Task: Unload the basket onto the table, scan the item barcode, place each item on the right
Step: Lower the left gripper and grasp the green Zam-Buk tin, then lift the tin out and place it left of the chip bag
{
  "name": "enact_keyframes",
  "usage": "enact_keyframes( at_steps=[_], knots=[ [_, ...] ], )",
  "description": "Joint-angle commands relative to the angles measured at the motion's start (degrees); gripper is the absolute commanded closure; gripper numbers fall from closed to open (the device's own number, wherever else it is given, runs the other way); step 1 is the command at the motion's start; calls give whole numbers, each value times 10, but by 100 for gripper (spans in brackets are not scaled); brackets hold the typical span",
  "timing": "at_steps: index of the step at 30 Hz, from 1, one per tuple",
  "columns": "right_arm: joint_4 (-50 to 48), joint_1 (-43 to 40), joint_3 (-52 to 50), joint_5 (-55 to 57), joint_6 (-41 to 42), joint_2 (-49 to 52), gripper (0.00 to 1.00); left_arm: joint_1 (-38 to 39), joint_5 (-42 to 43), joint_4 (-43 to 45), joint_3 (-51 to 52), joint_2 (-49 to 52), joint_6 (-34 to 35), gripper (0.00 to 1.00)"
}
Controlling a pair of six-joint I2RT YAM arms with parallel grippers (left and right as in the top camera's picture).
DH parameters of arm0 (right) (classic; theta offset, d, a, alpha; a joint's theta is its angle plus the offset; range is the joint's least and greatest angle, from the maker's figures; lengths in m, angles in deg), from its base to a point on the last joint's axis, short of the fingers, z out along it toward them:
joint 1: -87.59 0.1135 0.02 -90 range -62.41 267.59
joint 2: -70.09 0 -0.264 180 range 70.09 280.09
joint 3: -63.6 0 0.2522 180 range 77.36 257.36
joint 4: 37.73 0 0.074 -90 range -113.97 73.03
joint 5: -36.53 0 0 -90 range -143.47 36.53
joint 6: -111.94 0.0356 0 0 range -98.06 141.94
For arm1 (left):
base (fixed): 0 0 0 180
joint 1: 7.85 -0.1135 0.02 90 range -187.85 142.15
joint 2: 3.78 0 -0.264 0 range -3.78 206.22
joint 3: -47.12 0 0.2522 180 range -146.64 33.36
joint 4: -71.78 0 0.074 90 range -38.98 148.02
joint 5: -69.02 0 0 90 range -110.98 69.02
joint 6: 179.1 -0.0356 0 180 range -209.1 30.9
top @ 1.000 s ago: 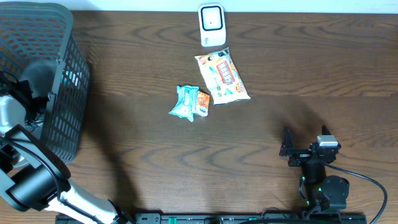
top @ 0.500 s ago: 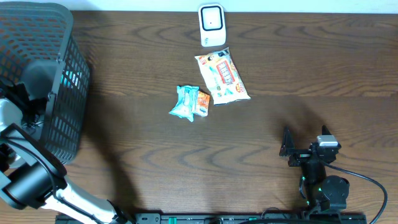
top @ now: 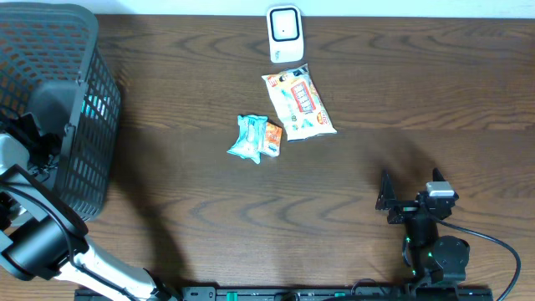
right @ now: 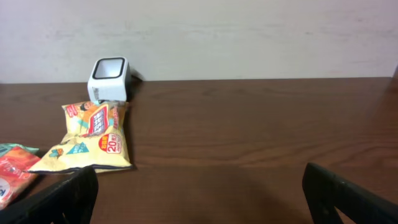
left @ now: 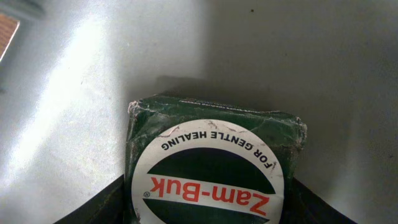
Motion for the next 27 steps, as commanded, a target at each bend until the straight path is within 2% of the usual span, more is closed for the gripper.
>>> enact_keyframes(
  at_steps=[1, 10, 14, 18, 22, 24, 27],
  knots=[
    [2, 5, -1, -3, 8, -3, 1, 0, 0, -2, -15, -33, 48, 45],
    [3, 5, -1, -3, 8, -3, 1, 0, 17, 32, -15, -184, 125, 44],
    [2, 5, -1, -3, 8, -3, 1, 0, 109, 69, -15, -275, 174, 44],
    [2, 5, -1, -3, 8, -3, 1, 12, 214, 163, -15, -358, 280, 44],
    [2, 5, -1, -3, 8, -3, 1, 58, 264, 270, -15, -428, 382, 44],
    [2, 5, -1, -3, 8, -3, 1, 97, 282, 294, -15, -451, 408, 44],
    [2, 5, -1, -3, 8, -3, 1, 177, 298, 287, -15, -475, 409, 44]
  ],
)
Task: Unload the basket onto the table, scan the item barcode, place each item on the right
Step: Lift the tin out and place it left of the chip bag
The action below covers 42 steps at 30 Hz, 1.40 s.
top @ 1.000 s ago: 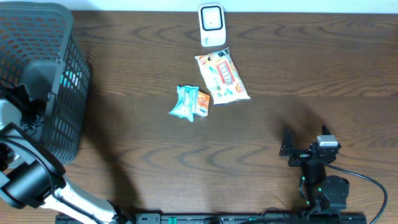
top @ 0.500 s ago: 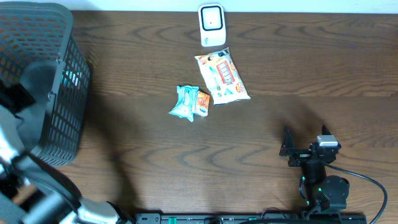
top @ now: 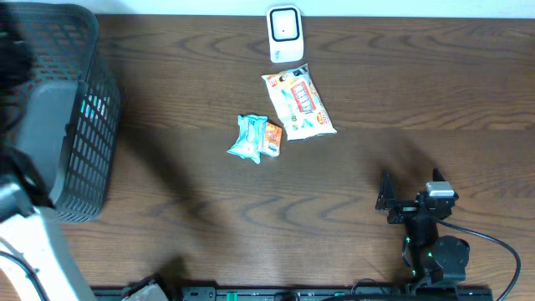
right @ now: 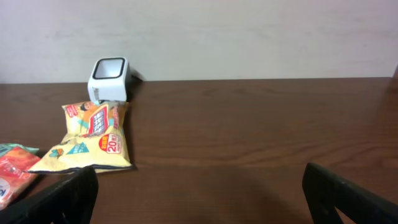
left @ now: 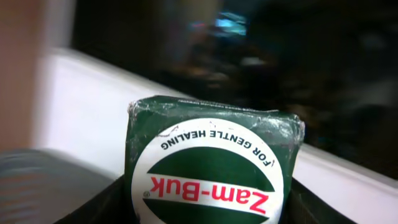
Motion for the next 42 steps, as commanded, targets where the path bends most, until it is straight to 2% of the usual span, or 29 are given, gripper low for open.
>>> enact_keyframes(
  at_steps=[1, 7, 10, 12, 16, 19, 25, 28, 30, 36, 42],
  knots=[
    [2, 5, -1, -3, 8, -3, 1, 91, 57, -14, -10, -16, 49, 45],
    [2, 5, -1, -3, 8, -3, 1, 268, 57, -112, -7, 7, 28, 44],
    [2, 5, -1, -3, 8, -3, 1, 350, 46, -161, -6, 47, -28, 39],
    [2, 5, -1, -3, 8, -3, 1, 388, 3, -182, -6, 74, -42, 39],
    [2, 5, -1, -3, 8, -3, 1, 454, -155, -194, -6, 150, -42, 39],
    [2, 5, -1, -3, 8, -3, 1, 477, -225, -187, -6, 209, -42, 40],
    [2, 5, -1, -3, 8, -3, 1, 500, -229, -137, -6, 338, -42, 39],
    [2, 5, -1, -3, 8, -3, 1, 508, -229, -101, -7, 387, -41, 27],
    [2, 5, -1, -3, 8, -3, 1, 512, -229, -87, -7, 409, -42, 23],
    [2, 5, -1, -3, 8, -3, 1, 513, -229, -90, -7, 410, -42, 20],
    [2, 5, -1, -3, 8, -3, 1, 511, -229, -127, -7, 355, -44, 19]
  ],
)
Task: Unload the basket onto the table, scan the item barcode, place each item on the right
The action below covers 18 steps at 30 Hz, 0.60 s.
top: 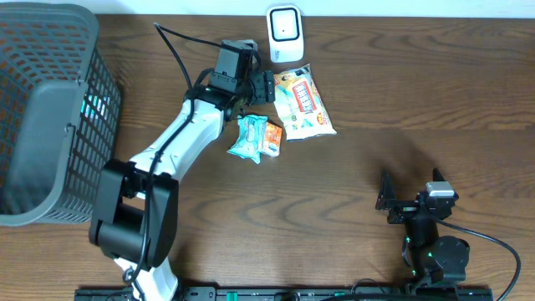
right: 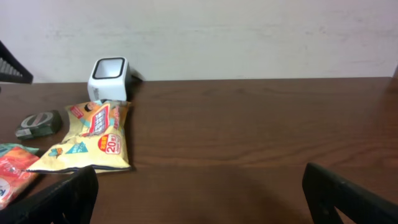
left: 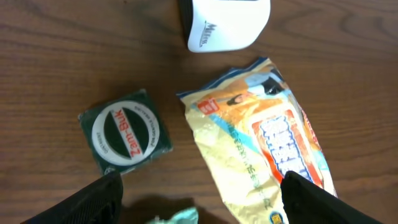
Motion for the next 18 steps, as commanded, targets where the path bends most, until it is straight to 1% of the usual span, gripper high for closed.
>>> enact_keyframes(
  at_steps=[1, 2, 4, 6, 7, 9, 13, 15, 18],
  knots=[
    [2, 5, -1, -3, 8, -3, 1, -4, -7, -29, -6, -68, -14, 19],
    [2, 5, -1, -3, 8, -3, 1, -6, -7, -50, -6, -89, -21, 14],
    [2, 5, -1, -3, 8, -3, 1, -10, -7, -94, -6, -127, -23, 10],
    [2, 5, -1, -3, 8, -3, 1, -14, -7, -154, -6, -171, -23, 4],
    [2, 5, -1, -3, 8, -3, 1, -17, -9, -189, -6, -195, -23, 2],
    [2, 5, -1, -3, 8, -3, 1, -21, -21, -249, -6, -235, -23, 2],
    [2, 5, -1, -3, 8, -3, 1, -26, -82, -360, -6, -306, -23, 2],
    [2, 5, -1, -3, 8, -3, 1, -26, -101, -396, -6, -333, -23, 2],
    [2, 5, -1, -3, 8, -3, 1, -26, -101, -429, -6, -368, -23, 2]
  ],
)
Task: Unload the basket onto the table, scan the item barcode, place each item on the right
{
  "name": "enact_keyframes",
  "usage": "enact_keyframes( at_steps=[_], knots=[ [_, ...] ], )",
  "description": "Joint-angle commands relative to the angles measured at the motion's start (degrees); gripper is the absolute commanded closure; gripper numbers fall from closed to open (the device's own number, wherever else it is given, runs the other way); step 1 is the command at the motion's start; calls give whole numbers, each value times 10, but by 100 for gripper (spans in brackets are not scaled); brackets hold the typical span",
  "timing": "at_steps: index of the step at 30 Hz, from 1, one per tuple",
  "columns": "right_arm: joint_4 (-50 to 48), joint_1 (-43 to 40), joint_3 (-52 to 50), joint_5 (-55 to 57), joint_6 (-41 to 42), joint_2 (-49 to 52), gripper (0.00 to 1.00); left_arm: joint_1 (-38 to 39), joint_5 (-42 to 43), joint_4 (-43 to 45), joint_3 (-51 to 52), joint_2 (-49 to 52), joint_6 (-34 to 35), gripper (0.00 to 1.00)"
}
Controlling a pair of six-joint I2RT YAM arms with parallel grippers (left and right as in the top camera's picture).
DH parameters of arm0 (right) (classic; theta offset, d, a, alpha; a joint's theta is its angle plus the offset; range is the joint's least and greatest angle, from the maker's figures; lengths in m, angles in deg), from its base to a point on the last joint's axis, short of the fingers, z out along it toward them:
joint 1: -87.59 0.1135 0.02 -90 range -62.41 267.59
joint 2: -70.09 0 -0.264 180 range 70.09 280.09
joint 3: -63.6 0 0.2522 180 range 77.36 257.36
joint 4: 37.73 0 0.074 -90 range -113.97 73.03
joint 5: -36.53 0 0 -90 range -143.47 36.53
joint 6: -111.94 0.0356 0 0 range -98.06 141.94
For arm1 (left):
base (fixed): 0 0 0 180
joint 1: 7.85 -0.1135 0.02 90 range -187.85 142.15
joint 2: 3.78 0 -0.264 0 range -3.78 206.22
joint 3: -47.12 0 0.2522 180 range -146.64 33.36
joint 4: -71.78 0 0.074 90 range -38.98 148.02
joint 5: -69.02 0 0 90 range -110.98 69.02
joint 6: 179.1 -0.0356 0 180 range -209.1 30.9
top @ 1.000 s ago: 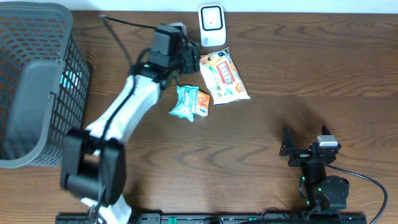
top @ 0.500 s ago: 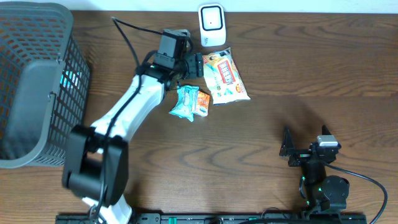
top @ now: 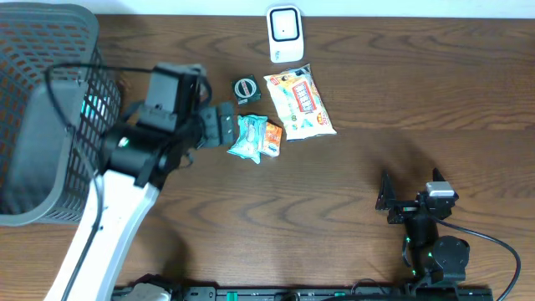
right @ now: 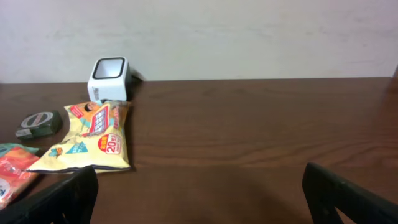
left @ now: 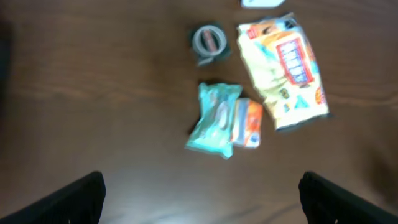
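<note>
A small green Zam-Buk box (top: 245, 88) lies on the table just left of the yellow snack bag (top: 299, 103), below the white barcode scanner (top: 284, 33). It shows too in the left wrist view, box (left: 208, 42), and in the right wrist view, box (right: 38, 123). My left gripper (top: 219, 124) hangs open and empty above the table, left of the teal and orange packets (top: 255, 136). My right gripper (top: 386, 201) rests open near the front right, holding nothing.
A dark mesh basket (top: 50, 109) with a grey liner fills the left side. The scanner (right: 109, 78) stands at the back edge against the wall. Teal and orange packets (left: 225, 119) lie in front of the green box.
My left gripper has pulled back from beside the scanner to the left and higher, now left of the teal packet. The green box stays on the table. The right arm has not moved.
My left gripper held the green Zam-Buk box inside the basket, then still held it while over the basket's rim. Later the box lay on the table near the scanner with the gripper open above it. Now the gripper is farther back, empty.
</note>
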Motion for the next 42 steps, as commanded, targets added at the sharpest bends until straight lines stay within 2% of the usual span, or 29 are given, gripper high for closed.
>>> enact_keyframes(
  at_steps=[1, 11, 42],
  knots=[
    [2, 5, -1, -3, 8, -3, 1, -2, -30, -21, -6, -34, -8, 2],
    [2, 5, -1, -3, 8, -3, 1, -2, -30, -78, -5, -59, -8, 2],
    [2, 5, -1, -3, 8, -3, 1, -2, -30, -125, -3, -59, -7, 2]
  ],
)
